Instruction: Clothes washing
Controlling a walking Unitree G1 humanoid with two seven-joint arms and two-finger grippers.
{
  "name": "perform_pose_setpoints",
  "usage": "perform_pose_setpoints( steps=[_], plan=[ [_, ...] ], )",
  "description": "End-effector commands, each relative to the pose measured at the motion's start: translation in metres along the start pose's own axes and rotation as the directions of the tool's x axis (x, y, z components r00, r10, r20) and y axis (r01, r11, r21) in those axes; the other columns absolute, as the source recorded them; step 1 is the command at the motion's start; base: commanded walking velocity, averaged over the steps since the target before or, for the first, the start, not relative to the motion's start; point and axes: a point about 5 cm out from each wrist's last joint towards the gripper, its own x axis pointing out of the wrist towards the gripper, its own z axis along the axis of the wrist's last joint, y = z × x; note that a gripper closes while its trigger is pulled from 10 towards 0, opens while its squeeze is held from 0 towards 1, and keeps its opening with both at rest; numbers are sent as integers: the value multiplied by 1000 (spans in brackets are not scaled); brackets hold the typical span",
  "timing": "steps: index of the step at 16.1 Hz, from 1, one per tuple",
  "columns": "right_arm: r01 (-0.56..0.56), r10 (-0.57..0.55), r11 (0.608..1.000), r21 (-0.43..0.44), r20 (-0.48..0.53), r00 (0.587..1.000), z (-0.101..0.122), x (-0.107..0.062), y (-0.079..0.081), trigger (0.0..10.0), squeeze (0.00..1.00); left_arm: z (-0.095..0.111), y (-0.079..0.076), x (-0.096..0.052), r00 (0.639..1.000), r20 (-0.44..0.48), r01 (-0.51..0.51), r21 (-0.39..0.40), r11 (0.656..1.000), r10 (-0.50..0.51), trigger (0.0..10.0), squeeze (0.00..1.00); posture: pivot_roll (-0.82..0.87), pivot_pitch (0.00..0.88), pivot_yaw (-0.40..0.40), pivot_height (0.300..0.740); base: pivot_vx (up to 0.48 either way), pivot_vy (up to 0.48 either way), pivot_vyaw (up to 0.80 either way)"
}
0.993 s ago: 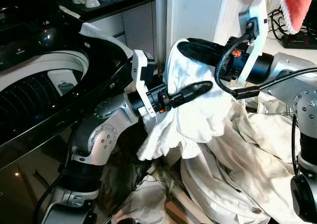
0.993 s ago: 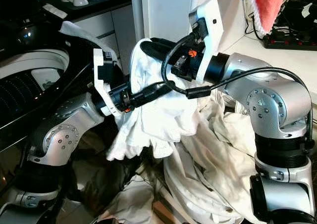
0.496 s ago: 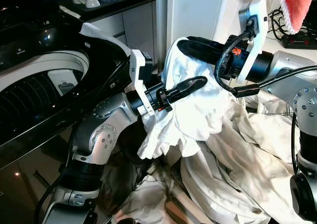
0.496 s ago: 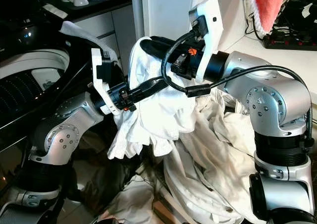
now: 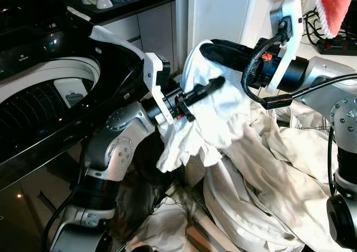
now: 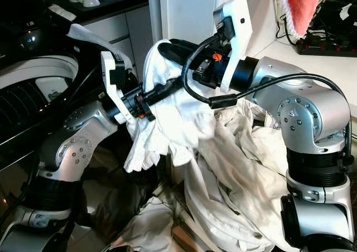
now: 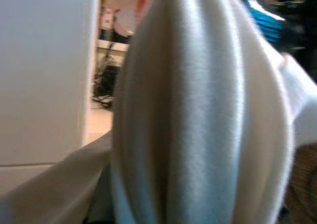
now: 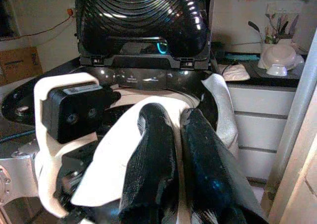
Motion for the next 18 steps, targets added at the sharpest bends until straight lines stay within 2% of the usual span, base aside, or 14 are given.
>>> perform_pose_setpoints(
  steps=[1,2,6,7,8,9,11,12,13,14,15,16,17,18],
  plan=[
    [-3,7,998,-69,60,998,18,0,4,10000,0,5,8,-3,999,8,-53,34,998,53,0,0,-18,0,75,740,0,0,0],
    [-21,25,998,-58,66,998,18,0,6,10000,1000,11,14,-4,995,26,-94,57,994,93,0,0,-18,0,76,740,0,0,0],
    [-51,57,996,-72,90,994,24,-3,10,10000,1000,37,38,-22,975,57,-222,186,957,215,0,0,-17,0,79,740,0,0,0],
    [-25,34,995,-93,92,995,25,-5,9,10000,471,50,48,-31,959,64,-283,258,924,276,0,0,-17,0,79,740,0,0,0],
    [-24,34,994,-108,90,995,24,-8,9,10000,0,68,60,-41,928,93,-371,341,864,362,0,0,-13,0,78,740,0,0,0],
    [-31,41,993,-117,82,996,24,-11,11,10000,0,86,74,-52,873,131,-476,433,765,469,0,0,-10,0,77,740,0,0,0],
    [-24,29,993,-119,45,999,16,-12,14,10000,0,122,101,-78,668,272,-665,635,393,692,0,0,-4,0,75,740,0,0,0],
    [-16,19,992,-123,25,1000,12,-10,14,10000,0,131,106,-86,596,326,-700,658,276,734,0,0,-2,0,74,740,0,0,0],
    [2,-6,993,-119,-27,1000,0,-5,15,10000,0,143,114,-97,497,396,-725,679,119,772,0,0,2,0,71,740,0,0,0],
    [31,-40,995,-97,-93,995,-17,3,18,10000,0,141,125,-103,427,385,-698,715,28,818,5373,0,8,0,68,740,0,0,0],
    [45,-55,996,-83,-132,990,-32,9,24,10000,0,129,134,-109,348,356,-669,742,-36,867,10000,0,5,0,73,740,0,0,0],
    [60,-69,996,-70,-147,987,-42,14,29,10000,0,113,143,-116,288,318,-644,763,-63,903,10000,0,2,0,77,740,0,0,0],
    [67,-76,996,-67,-149,986,-45,17,32,10000,0,105,146,-121,261,305,-625,776,-81,916,10000,0,1,0,79,740,0,0,0],
    [82,-88,996,-46,-149,985,-49,20,34,10000,0,94,150,-127,233,268,-659,750,-51,935,10000,0,1,0,80,740,0,0,0]
  ],
)
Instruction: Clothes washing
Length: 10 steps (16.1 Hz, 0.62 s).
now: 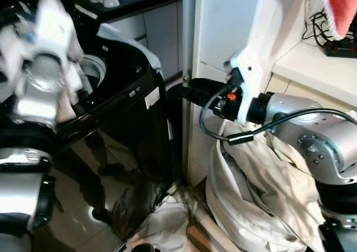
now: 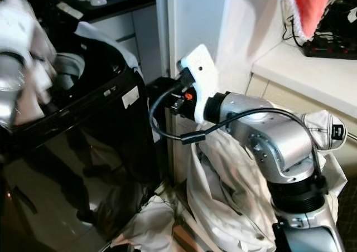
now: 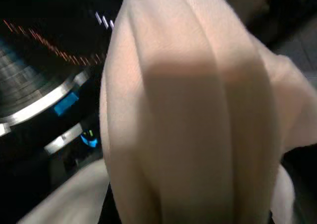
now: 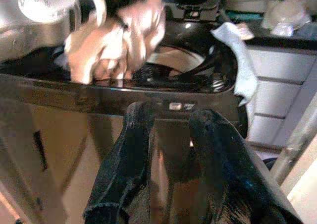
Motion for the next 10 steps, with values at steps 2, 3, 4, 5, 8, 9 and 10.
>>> perform_pose_setpoints(
  steps=[2,3,4,5,8,9,10],
  plan=[
    [2,-2,1000,13,-4,1000,-4,5,11,10000,0,-16,7,1,995,-74,-63,-45,997,59,10000,141,-4,0,84,740,0,0,0],
    [-23,23,1000,16,-24,999,-8,6,18,10000,0,-23,11,1,991,-108,-89,-50,995,83,10000,1000,-6,0,86,740,0,0,0],
    [-36,36,999,14,-33,999,-10,6,21,10000,0,-25,12,1,989,-119,-90,-54,994,83,10000,1000,-6,0,86,740,0,0,0],
    [-44,44,999,11,-42,998,-12,6,23,10000,0,-28,13,1,989,-128,-87,-62,994,78,10000,1000,-1,0,82,740,0,0,0],
    [-56,56,998,17,-54,997,-14,9,27,10000,0,-37,7,-1,986,-165,-23,-103,994,5,10000,1000,11,0,71,740,0,0,0],
    [-53,54,999,11,-57,997,-13,9,27,10000,0,-39,5,-1,984,-179,-4,-123,992,-19,10000,1000,15,0,68,740,0,0,0],
    [-51,52,999,8,-60,997,-13,10,26,10000,0,-41,4,-2,982,-186,3,-145,989,-30,10000,1000,18,0,66,740,0,0,0]
  ],
)
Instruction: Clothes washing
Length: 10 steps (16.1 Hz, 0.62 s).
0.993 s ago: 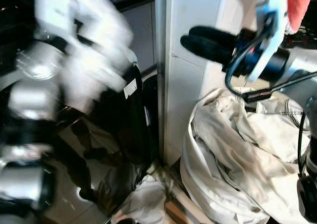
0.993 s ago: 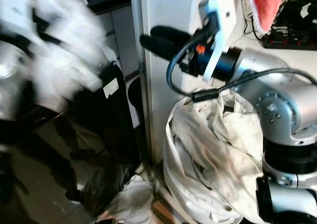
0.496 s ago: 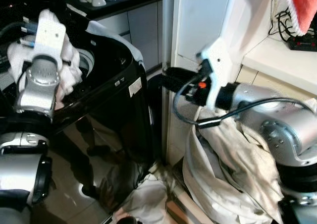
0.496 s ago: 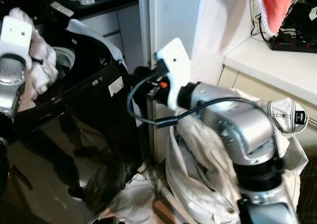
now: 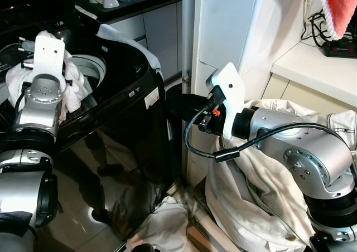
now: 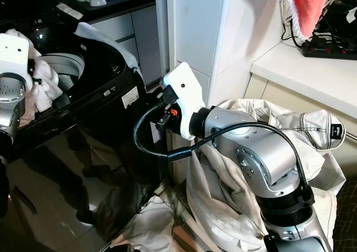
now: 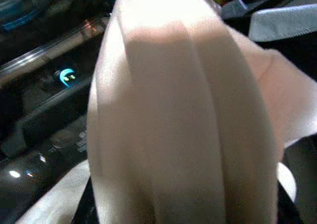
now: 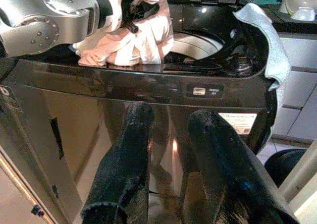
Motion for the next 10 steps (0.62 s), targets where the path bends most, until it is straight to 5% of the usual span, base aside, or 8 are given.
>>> perform_pose_setpoints(
  steps=[1,10],
  plan=[
    [-3,3,1000,-29,-9,1000,4,1,3,10000,0,1,2,1,1000,-11,14,-27,1000,-14,10000,1000,18,0,66,740,0,0,0],
    [73,-74,997,-21,-24,997,5,-6,-11,10000,0,-4,7,-3,997,-25,75,-13,997,-75,10000,1000,13,0,70,740,0,0,0]
  ],
)
